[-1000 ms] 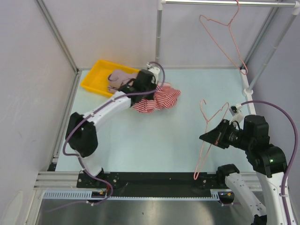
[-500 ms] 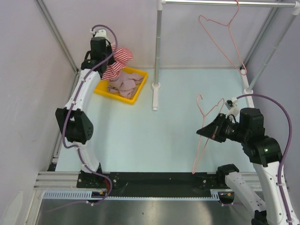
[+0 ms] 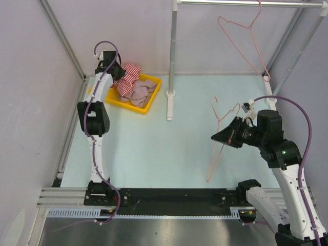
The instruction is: Remove the tank top from the hanger
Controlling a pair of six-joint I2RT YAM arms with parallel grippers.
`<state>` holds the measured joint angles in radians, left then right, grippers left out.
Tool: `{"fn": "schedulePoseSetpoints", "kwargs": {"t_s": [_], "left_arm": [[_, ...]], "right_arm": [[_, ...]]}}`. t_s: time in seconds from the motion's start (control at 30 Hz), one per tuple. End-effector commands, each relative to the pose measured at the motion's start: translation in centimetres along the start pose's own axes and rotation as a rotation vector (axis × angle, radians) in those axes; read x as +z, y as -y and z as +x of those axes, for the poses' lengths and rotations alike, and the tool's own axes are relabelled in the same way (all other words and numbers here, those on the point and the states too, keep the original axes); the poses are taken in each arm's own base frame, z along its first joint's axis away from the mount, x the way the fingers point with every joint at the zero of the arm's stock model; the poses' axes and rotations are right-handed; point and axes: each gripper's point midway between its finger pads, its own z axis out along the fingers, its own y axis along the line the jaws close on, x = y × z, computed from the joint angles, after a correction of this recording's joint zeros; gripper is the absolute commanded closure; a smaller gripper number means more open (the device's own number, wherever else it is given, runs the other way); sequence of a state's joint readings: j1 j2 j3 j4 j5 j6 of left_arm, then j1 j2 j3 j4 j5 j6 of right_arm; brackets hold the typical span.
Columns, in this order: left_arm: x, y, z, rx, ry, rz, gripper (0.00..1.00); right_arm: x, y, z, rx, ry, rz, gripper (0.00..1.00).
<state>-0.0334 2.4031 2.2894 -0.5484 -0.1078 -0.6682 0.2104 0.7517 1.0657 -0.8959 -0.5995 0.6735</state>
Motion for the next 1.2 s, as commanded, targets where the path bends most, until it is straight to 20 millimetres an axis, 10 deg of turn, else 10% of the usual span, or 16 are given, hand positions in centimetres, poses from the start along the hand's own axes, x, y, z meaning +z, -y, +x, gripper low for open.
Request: {"fn": "schedulePoseSetpoints", "kwargs": {"t_s": [0.0,0.13,0.43,0.7,0.9,1.03,1.17], "left_arm": [[-1.0,2.6,-2.0,-0.255,0.016,0.1,1.0],[-2.1,1.9,-2.5,-0.244,0.009,0.089,1.0],[-10.0,0.9,-4.9,-0.143,0.119,0.088,0.11],[-15.7,0.1,-3.2,-0.116,0.101,0.124,0.01],[-23.5,1.8,2.8,-0.007,0.062,0.301,0.0],[-28.1,2.9,12.3,0.122,-0.067,0.438,0.0],[-33.3,3.3,16.7,0.256,-0.081,0.54,0.01]], "right_arm": [[0.1,-1.8,-1.5,-0.035,0.045,-0.073,1.0],[0.2,-3.6,-2.3,-0.034,0.045,-0.136,1.0],[1.6,-7.7,-5.6,-0.05,0.04,-0.256,1.0],[4.2,-9.8,-9.8,-0.075,0.054,-0.295,1.0],[5.4,-13.7,-14.9,-0.106,0.106,-0.38,1.0],[6.4,-16.8,-19.5,-0.114,0.154,-0.447,1.0],[6.6,-19.4,-22.4,-0.092,0.165,-0.541,1.0]]}}
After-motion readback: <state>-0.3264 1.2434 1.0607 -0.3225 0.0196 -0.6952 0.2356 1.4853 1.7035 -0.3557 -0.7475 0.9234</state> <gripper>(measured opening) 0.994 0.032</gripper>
